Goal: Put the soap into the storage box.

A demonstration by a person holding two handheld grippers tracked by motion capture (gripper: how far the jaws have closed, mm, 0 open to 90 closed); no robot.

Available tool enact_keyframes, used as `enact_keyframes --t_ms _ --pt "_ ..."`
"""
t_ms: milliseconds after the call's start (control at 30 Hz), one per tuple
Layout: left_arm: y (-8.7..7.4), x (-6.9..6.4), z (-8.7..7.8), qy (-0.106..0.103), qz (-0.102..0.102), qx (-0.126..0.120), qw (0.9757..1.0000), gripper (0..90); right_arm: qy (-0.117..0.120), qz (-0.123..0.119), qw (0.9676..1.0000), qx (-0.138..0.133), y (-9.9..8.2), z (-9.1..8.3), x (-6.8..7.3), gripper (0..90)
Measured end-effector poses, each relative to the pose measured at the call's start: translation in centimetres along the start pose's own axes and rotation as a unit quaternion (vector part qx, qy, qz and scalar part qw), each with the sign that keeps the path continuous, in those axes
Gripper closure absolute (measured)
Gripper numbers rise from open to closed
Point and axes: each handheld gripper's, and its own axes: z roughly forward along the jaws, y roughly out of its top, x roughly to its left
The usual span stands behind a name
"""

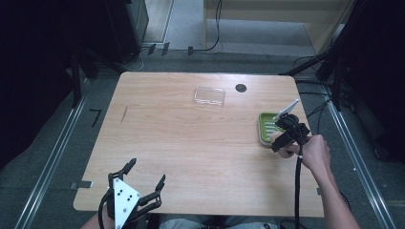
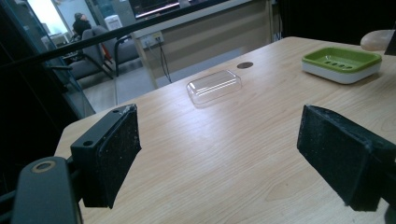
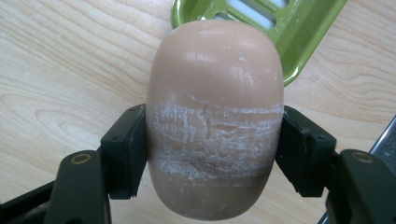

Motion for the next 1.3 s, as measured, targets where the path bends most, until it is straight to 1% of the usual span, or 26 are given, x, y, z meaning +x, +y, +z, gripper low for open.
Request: enact_keyframes --t_ms 267,467,633,667,800,900,1133,1233,1300 --pt "0.0 0.0 0.0 0.000 0.000 0.000 1.0000 13.9 0.003 0.008 1.0000 -0.003 0.8 -0.1 -0.3 33.3" --pt "0.0 0.0 0.0 0.000 0.000 0.000 1.0000 13.9 0.002 0.005 1.0000 -0.005 1.5 -0.1 -0.7 33.3" --pt "0.0 0.0 0.0 0.000 0.000 0.000 1.0000 13.9 0.003 0.014 0.9999 -0.006 2.3 0.0 -0.9 33.3" --pt "0.0 0.0 0.0 0.000 0.000 0.000 1.0000 13.9 0.003 0.011 0.9999 -0.006 2.5 0.0 -1.0 33.3" --pt "0.0 0.0 0.0 0.000 0.000 0.000 1.0000 13.9 0.007 0.015 0.9998 -0.006 2.9 0.1 -0.8 33.3" --pt "0.0 0.0 0.0 0.000 0.000 0.000 1.0000 13.9 0.008 0.011 0.9999 -0.005 3.0 0.3 -0.9 33.3" --pt "0.0 0.0 0.0 0.000 0.000 0.000 1.0000 13.9 0.012 0.027 0.9995 -0.010 3.7 0.2 -1.2 33.3" --pt "0.0 0.0 0.0 0.000 0.001 0.000 1.0000 13.9 0.009 0.029 0.9995 -0.010 3.9 0.1 -1.3 33.4" --pt "0.0 0.0 0.0 0.000 0.000 0.000 1.0000 13.9 0.013 0.031 0.9993 -0.017 4.0 0.1 -1.3 33.3"
